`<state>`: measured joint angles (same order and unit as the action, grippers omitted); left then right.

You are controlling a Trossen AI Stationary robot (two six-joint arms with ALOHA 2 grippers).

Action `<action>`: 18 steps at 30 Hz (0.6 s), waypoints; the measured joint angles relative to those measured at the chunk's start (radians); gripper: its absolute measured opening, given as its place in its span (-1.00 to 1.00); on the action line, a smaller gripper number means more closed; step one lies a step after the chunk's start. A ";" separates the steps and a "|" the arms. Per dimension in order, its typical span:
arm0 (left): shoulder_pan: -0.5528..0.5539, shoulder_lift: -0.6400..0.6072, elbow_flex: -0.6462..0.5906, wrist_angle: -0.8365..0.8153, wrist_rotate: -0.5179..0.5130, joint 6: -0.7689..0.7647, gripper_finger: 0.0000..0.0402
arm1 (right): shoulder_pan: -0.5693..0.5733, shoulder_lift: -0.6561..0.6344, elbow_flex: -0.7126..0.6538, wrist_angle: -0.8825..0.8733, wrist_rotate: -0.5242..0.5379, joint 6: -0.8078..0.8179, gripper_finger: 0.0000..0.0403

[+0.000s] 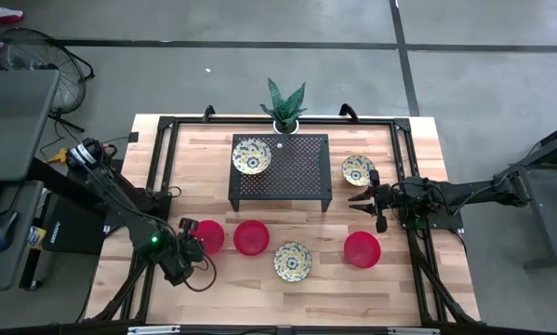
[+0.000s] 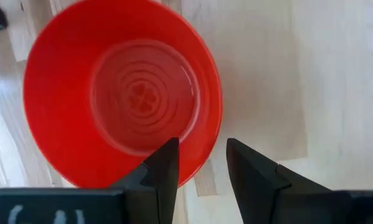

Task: Pick & Place Mini bowls
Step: Put the left red bowl on the shelf

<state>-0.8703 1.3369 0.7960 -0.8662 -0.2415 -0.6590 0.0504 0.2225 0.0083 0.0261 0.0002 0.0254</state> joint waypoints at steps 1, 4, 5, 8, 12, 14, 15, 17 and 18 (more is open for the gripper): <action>0.000 0.000 -0.007 0.009 -0.001 0.000 -0.36 | 0.000 0.000 0.000 0.000 0.000 0.000 -0.64; 0.000 0.000 -0.026 0.029 0.000 0.001 -0.36 | 0.000 0.000 0.000 0.000 0.000 0.000 -0.64; 0.000 0.000 -0.032 0.042 0.000 0.000 -0.36 | 0.000 0.000 0.000 0.000 0.000 0.000 -0.64; 0.003 0.002 -0.044 0.065 -0.006 0.000 -0.36 | 0.000 0.000 0.000 0.000 0.000 0.000 -0.64; 0.031 0.002 -0.044 0.068 -0.010 0.009 -0.36 | 0.000 0.000 0.000 0.000 0.000 0.000 -0.64; 0.053 0.002 -0.044 0.076 -0.010 0.035 -0.36 | 0.000 0.000 0.000 0.000 0.000 0.000 -0.64; 0.064 0.002 -0.044 0.086 -0.006 0.054 -0.36 | 0.000 0.000 0.000 0.000 0.000 0.000 -0.64; 0.084 0.002 -0.044 0.110 0.007 0.087 -0.36 | 0.000 0.000 0.000 0.000 0.000 0.000 -0.64; 0.093 0.002 -0.044 0.118 0.015 0.100 -0.36 | 0.000 0.000 0.000 0.000 0.000 0.000 -0.64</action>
<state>-0.7770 1.3388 0.7517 -0.7484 -0.2261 -0.5592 0.0505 0.2226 0.0083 0.0261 0.0002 0.0254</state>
